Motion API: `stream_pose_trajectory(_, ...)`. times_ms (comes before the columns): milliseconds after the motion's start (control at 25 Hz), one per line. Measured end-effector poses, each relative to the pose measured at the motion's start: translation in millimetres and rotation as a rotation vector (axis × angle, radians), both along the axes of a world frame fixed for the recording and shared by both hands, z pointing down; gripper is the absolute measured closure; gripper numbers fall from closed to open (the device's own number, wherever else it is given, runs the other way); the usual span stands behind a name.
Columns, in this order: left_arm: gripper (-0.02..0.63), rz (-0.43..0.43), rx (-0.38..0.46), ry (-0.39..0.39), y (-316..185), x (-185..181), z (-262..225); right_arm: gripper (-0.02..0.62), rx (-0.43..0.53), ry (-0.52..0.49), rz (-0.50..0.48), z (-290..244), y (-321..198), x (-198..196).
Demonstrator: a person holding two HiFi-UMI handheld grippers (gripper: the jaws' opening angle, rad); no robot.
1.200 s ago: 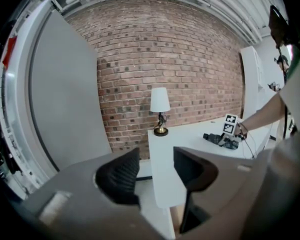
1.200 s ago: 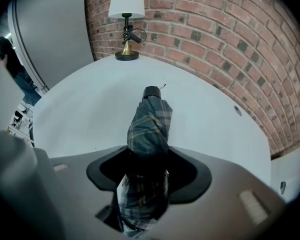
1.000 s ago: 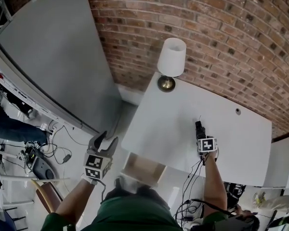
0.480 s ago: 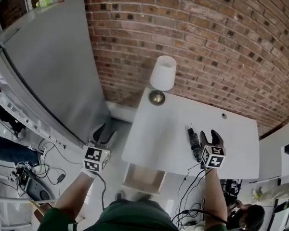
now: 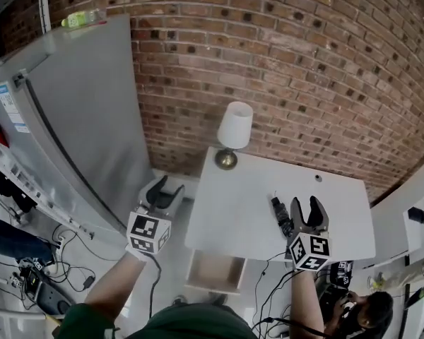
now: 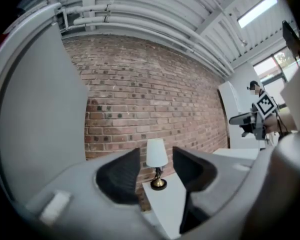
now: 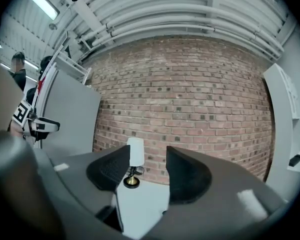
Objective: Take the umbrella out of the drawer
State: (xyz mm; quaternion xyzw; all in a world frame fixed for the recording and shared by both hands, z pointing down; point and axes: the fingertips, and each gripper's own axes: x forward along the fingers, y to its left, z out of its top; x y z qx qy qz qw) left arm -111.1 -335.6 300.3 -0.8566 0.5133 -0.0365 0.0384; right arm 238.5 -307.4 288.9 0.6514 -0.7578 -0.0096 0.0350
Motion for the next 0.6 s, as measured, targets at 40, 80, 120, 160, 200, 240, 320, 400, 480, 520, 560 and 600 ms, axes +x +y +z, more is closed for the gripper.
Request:
stream_pose_trajectory(40,0.402,0.006,0.013,0.014,3,1,-7,0.370,0.018,-0.011,0.004,-6,7,-5)
stream_pose_trajectory(80,0.402,0.010,0.026,0.026,5,2,-13,0.370,0.035,-0.023,0.006,-13,13,-9)
stream_pose_trajectory(120,0.402,0.013,0.040,0.034,8,3,-20,0.370,0.050,-0.033,0.006,-18,20,-14)
stream_pose_trajectory(160,0.403,0.014,0.055,0.039,12,4,-26,0.371,0.062,-0.040,0.007,-23,27,-18)
stream_pose_trajectory(200,0.405,0.013,0.073,0.043,15,5,-32,0.371,0.072,-0.047,0.006,-26,34,-22)
stream_pose_trajectory(240,0.408,0.009,0.091,0.047,18,5,-39,0.377,0.081,-0.055,0.006,-30,40,-25)
stream_pose_trajectory(320,0.413,0.003,0.122,0.058,23,2,-50,0.381,0.105,-0.071,0.006,-37,50,-32)
stream_pose_trajectory(400,0.417,0.002,0.133,0.067,29,0,-55,0.391,0.128,-0.066,0.012,-42,60,-37)
stream_pose_trajectory(480,0.423,0.004,0.133,0.070,33,0,-54,0.396,0.151,-0.039,0.016,-44,68,-40)
stream_pose_trajectory(520,0.426,0.004,0.130,0.070,34,0,-54,0.407,0.159,-0.026,0.017,-45,70,-41)
stream_pose_trajectory(560,0.428,0.005,0.126,0.071,34,1,-52,0.408,0.164,-0.016,0.017,-46,71,-43)
stream_pose_trajectory(600,0.430,0.005,0.122,0.072,34,2,-51,0.408,0.165,-0.009,0.015,-47,72,-44)
